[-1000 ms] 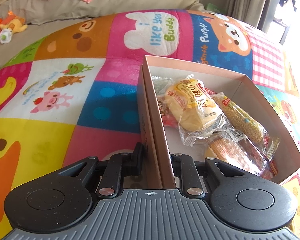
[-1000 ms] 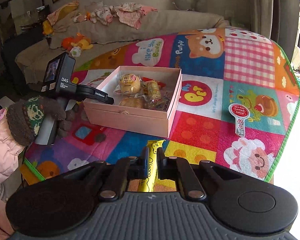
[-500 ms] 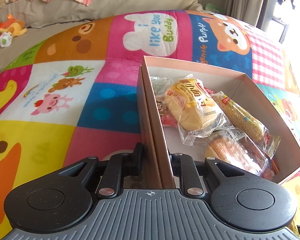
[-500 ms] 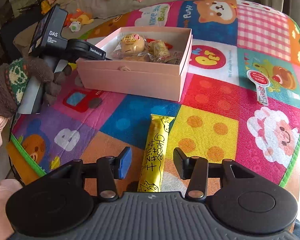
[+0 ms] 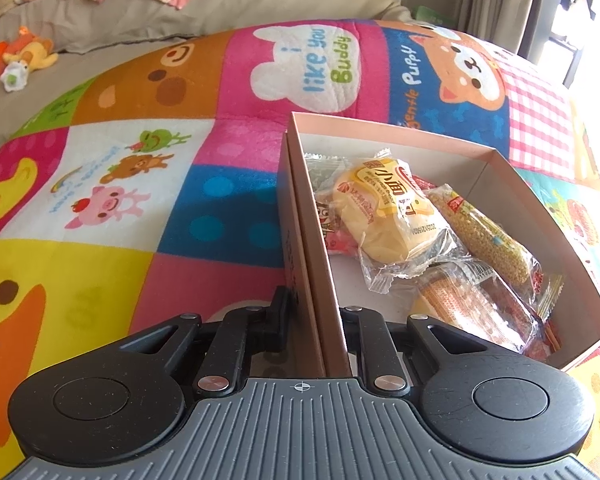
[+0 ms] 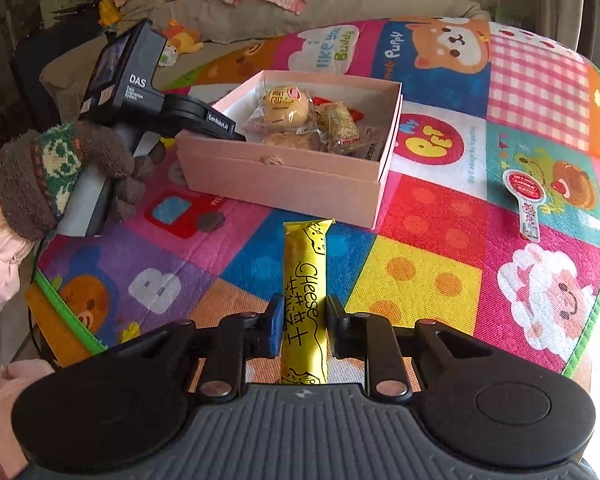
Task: Organize objects
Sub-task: 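Grasp the yellow stick snack with the right tool and lift, then lower the yellow stick snack into the pink box and open the right tool, then move the right tool to the red-lidded snack cup on the mat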
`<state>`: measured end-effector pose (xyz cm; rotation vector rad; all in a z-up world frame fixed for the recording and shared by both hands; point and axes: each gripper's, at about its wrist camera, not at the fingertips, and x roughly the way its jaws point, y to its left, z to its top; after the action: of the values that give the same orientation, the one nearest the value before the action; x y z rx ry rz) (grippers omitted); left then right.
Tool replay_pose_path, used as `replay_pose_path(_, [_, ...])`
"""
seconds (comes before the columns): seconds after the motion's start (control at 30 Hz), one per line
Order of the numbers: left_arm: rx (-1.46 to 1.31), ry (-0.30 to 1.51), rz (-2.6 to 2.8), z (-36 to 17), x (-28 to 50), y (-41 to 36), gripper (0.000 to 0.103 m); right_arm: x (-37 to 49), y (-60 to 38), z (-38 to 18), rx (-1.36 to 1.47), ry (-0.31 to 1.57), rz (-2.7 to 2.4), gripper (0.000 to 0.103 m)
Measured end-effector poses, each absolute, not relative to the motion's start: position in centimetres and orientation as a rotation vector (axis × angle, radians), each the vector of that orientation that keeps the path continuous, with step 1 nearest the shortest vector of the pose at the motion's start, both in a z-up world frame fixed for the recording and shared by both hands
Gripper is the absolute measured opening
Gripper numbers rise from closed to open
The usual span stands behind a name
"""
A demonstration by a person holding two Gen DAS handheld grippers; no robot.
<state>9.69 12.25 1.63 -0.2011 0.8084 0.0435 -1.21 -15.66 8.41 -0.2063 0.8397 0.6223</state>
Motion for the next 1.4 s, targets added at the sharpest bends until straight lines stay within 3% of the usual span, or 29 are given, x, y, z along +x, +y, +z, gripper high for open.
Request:
replay_pose_path(0.47, [-0.177,0.801,0.034,1.5,9.6,12.2,0.018,6.5,-14.5,18.1,-0.024,0.649,0.639,0.021])
replay_pose_path(0.7, [-0.191,0.795,0.029,1.5,9.5,12.4,0.018,13.6,-10.6,15.1,-0.082,0.668,0.547,0.022])
replay_pose_path(0.83, [-0.192,0.794,0.026,1.5,9.5,12.5,0.018,16.3,-11.0,11.9,-0.037,0.77,0.511,0.023])
replay_pose_path(1.1, [-0.192,0.783,0.026,1.4,9.4,12.4,0.018,15.5,-20.1,10.5,-0.04,0.688,0.277,0.057])
replay_pose_path(1.2, [-0.194,0.779,0.029,1.3,9.3,12.4,0.018,15.3,-23.5,9.1,-0.085,0.703,0.172,0.062])
replay_pose_path(1.4, [-0.188,0.789,0.029,1.4,9.5,12.3,0.019,15.8,-26.0,5.0,-0.076,0.797,0.145,0.063])
